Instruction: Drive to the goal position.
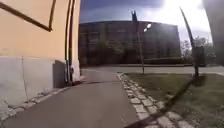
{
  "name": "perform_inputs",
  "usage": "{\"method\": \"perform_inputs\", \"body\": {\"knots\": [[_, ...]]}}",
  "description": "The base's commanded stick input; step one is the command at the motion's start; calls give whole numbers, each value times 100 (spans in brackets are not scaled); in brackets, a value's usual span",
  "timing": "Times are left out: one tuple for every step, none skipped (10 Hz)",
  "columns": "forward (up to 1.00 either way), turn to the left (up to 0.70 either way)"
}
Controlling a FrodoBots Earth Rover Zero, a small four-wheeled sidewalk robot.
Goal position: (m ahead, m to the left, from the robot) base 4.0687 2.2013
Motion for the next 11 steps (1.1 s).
{"method": "perform_inputs", "body": {"knots": [[69,32],[69,35],[69,3],[69,0],[69,0],[69,0],[69,0],[69,0],[69,0],[69,0],[69,0]]}}
